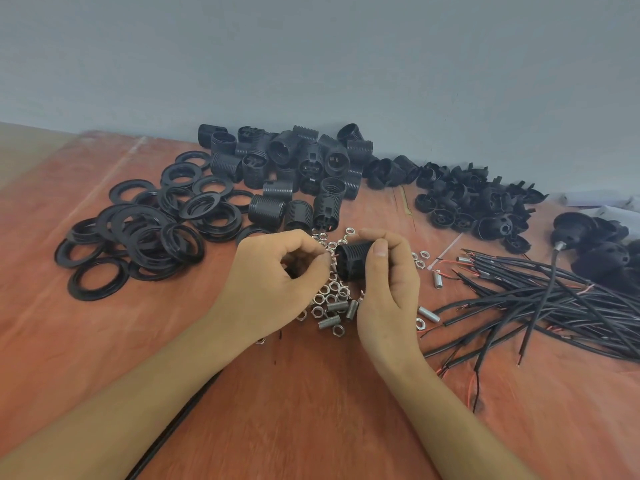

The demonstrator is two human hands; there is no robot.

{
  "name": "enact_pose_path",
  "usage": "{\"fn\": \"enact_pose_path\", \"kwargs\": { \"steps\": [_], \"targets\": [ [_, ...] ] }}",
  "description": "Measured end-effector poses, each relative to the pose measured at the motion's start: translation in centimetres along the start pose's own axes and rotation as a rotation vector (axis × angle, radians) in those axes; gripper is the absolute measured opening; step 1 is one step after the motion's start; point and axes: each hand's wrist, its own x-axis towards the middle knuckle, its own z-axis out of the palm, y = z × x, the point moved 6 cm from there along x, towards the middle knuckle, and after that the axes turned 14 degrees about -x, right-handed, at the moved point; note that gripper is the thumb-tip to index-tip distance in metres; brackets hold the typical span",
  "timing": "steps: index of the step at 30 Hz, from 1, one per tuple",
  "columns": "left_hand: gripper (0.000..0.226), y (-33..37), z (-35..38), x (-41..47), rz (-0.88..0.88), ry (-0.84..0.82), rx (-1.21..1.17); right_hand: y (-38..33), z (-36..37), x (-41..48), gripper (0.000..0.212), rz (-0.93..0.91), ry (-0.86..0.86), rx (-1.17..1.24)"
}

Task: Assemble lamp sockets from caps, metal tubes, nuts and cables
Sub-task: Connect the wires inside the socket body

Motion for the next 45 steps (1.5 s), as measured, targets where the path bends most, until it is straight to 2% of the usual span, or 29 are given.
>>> {"fn": "enact_pose_path", "kwargs": {
  "steps": [7, 12, 17, 23, 32, 37, 45],
  "targets": [
    [0.009, 0.6, 0.4, 0.0, 0.11, -0.086, 0.052, 0.0, 0.0, -0.1, 0.023, -0.061, -0.027, -0.093],
    [0.007, 0.8, 0.4, -0.1, 0.158, -0.074, 0.086, -0.1, 0.1, 0.0, 0.023, -0.054, -0.037, -0.084],
    [0.01, 0.8, 0.4, -0.1, 0.153, -0.044, 0.043, 0.1, -0.2, 0.1, 0.025, 0.045, 0.028, -0.007],
    [0.011, 0.8, 0.5, -0.4, 0.153, -0.025, 0.091, 1.2, 0.1, -0.4, 0.028, 0.258, 0.047, 0.05],
    [0.009, 1.0, 0.6, -0.6, 0.169, -0.011, 0.099, 1.5, 0.3, -0.7, 0.031, 0.304, 0.055, 0.073],
    [0.009, 0.3, 0.3, -0.5, 0.095, 0.034, 0.04, 1.6, 0.3, -0.7, 0.027, 0.308, 0.072, 0.073],
    [0.012, 0.8, 0.4, -0.4, 0.152, -0.021, 0.048, 1.6, 0.0, -0.4, 0.028, 0.31, 0.039, 0.086]
  ]
}}
